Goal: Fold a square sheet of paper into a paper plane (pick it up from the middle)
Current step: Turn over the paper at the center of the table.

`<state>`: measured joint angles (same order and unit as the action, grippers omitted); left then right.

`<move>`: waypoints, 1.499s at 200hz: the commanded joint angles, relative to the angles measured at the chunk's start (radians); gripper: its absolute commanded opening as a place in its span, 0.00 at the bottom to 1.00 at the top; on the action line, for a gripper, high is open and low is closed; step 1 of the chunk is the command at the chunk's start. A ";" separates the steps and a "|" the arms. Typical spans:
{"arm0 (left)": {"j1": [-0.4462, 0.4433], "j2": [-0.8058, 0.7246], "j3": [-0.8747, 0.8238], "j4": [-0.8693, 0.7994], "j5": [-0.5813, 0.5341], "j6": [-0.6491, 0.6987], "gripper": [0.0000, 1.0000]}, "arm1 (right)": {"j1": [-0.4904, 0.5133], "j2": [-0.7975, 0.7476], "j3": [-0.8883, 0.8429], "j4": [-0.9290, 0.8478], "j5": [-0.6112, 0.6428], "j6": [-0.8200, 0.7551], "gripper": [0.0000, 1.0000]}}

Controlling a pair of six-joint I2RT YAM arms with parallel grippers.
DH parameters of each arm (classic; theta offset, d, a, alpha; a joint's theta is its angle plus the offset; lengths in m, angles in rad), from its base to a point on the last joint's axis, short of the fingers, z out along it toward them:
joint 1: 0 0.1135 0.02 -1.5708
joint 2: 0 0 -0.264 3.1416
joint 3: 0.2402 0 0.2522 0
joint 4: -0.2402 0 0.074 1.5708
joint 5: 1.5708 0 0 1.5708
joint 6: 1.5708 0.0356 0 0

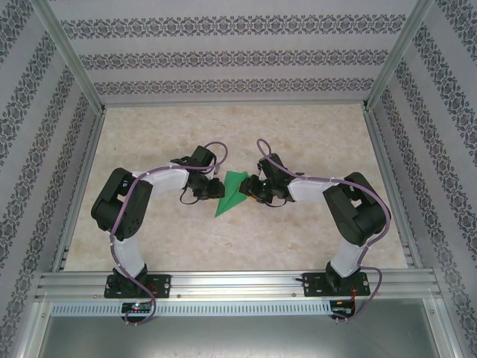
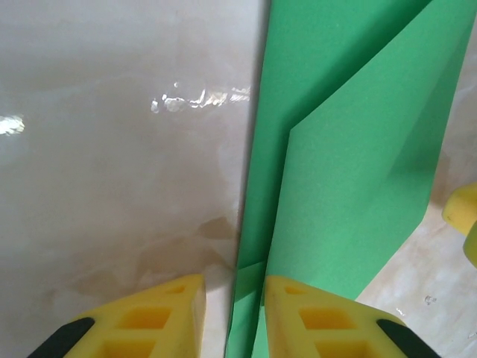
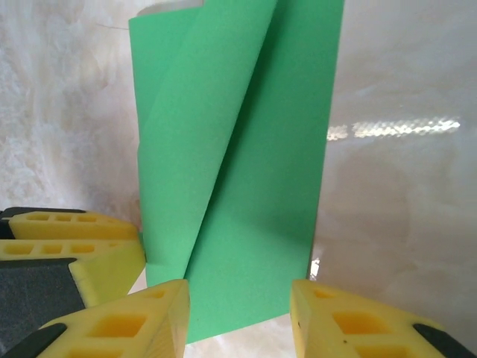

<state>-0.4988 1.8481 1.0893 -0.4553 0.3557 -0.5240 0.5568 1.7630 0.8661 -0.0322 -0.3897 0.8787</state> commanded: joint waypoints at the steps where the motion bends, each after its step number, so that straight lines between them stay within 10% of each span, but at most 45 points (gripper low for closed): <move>1: -0.008 0.032 0.029 -0.012 -0.012 0.028 0.29 | 0.012 0.013 -0.014 -0.003 0.044 0.028 0.40; 300: -0.044 0.008 -0.020 0.074 0.166 -0.070 0.26 | -0.022 0.073 -0.023 0.329 -0.102 0.089 0.42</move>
<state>-0.5335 1.8694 1.0946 -0.4366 0.4812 -0.5625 0.5423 1.8008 0.8066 0.2516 -0.4690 0.9714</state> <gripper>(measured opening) 0.264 0.421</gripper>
